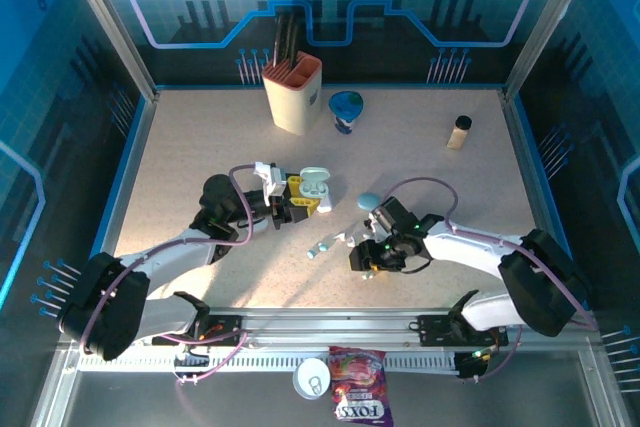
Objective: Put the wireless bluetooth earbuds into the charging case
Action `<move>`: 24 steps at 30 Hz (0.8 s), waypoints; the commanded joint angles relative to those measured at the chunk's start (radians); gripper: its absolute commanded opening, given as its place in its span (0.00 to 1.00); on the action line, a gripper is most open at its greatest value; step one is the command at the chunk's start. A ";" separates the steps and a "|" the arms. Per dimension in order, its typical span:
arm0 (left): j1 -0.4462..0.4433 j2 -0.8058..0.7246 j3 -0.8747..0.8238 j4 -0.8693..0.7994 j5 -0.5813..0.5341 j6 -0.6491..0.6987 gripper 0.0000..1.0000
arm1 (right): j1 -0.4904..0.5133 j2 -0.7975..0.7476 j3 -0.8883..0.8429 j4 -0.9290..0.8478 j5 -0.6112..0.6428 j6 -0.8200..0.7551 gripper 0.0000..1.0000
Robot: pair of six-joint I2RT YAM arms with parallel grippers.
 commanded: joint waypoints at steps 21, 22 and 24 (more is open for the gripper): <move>0.008 -0.037 0.033 -0.032 0.004 0.036 0.39 | 0.137 -0.102 -0.073 -0.027 0.001 0.132 0.63; 0.008 -0.037 0.033 -0.031 0.005 0.036 0.39 | 0.137 -0.105 -0.070 -0.031 0.012 0.127 0.63; 0.008 -0.038 0.034 -0.032 0.005 0.036 0.39 | 0.130 -0.111 -0.058 -0.047 0.034 0.115 0.62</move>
